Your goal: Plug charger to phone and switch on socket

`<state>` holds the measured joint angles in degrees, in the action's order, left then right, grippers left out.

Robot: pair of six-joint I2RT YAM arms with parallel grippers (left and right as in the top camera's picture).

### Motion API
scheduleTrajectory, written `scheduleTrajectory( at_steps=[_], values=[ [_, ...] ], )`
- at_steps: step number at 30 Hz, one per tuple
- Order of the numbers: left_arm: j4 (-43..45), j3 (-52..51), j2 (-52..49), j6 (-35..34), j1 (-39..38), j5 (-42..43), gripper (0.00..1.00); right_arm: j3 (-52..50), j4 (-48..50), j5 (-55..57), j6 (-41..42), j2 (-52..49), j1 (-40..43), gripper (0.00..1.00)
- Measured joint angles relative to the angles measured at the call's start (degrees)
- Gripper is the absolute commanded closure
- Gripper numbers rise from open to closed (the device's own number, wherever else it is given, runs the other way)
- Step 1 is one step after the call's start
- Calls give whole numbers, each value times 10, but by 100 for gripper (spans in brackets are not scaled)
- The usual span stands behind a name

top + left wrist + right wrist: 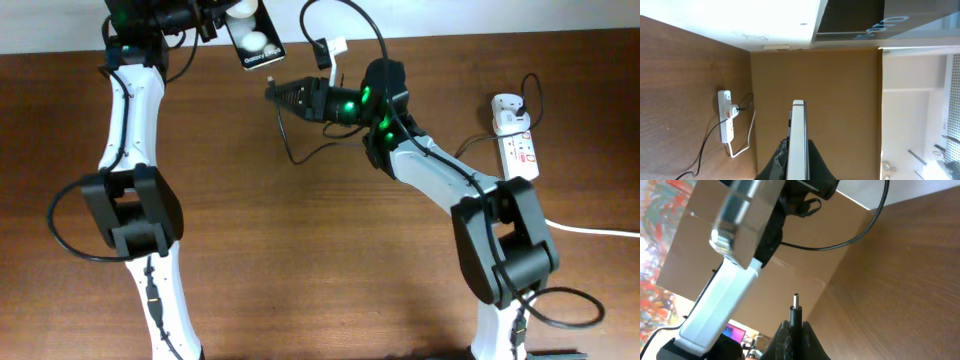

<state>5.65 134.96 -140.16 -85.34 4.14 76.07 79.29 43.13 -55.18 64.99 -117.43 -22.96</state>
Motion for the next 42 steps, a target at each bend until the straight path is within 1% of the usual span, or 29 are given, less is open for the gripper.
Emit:
scheduleTrajectory(
  at_steps=[2,4,5,13,24,42],
  values=[
    [7,0,0,0,5,0,100,0,26,-15,12,-7,0,96],
    [35,0,0,0,7,2,100,0,78,-30,29,-9,0,96],
    [47,0,0,-2,8,3,100,0,89,-35,37,-9,0,96],
    [58,0,0,-2,7,18,100,0,111,-43,53,-9,0,96],
    [75,0,0,5,-10,31,100,0,114,-43,55,-9,0,96],
    [75,0,0,23,-10,37,100,0,114,-41,55,-9,5,96]
  ],
)
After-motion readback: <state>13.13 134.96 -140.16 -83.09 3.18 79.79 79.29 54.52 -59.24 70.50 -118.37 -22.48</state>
